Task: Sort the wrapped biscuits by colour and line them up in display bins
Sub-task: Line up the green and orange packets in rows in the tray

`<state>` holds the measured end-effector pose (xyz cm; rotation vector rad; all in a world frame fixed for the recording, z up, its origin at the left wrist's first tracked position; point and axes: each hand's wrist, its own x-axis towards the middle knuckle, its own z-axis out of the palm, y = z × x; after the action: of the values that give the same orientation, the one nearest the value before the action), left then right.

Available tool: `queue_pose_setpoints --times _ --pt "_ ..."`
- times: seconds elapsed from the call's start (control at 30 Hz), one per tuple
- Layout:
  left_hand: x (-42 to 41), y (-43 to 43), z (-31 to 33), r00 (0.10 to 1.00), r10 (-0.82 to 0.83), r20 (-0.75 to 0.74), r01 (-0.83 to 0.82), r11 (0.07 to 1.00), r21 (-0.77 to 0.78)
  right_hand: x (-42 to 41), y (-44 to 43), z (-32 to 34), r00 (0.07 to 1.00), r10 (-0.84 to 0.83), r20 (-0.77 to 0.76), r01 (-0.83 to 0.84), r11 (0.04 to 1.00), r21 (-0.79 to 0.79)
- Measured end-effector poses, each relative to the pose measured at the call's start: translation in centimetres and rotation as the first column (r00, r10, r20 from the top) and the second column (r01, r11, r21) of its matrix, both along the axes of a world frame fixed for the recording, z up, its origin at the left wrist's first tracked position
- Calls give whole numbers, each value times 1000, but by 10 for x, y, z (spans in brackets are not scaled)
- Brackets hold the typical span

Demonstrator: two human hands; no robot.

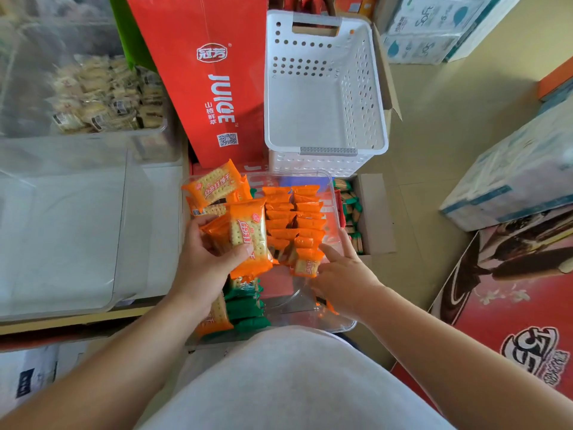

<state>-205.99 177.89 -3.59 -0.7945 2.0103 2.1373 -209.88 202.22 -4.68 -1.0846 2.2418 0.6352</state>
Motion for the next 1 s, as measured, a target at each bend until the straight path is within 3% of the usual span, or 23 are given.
queue_pose_setpoints --times 0.13,0.33,0.5,0.6,0.73,0.83,1.0 --pt "5 -5 -3 1000 -25 5 25 1000 10 -6 -7 -3 1000 15 -16 -14 998 62" --pt "7 -8 -9 997 -76 -30 76 997 -2 -11 -12 -9 996 -80 -38 77 995 -68" --pt "9 -16 -7 977 -210 -31 206 972 -110 -20 -12 -7 963 -238 -122 224 967 -118" --pt "10 -12 0 926 -376 21 367 889 -272 -30 -4 -14 947 -260 -189 222 955 -199" --pt "8 21 2 788 -610 83 586 703 -403 -43 -3 -15 975 -148 -165 121 979 -163" --pt "5 48 -14 670 -731 127 705 575 -415 -50 -4 -14 973 -112 -202 78 982 -171" --pt "6 68 -48 585 -803 118 771 505 -387 -53 0 -15 974 -150 -170 108 967 -233"
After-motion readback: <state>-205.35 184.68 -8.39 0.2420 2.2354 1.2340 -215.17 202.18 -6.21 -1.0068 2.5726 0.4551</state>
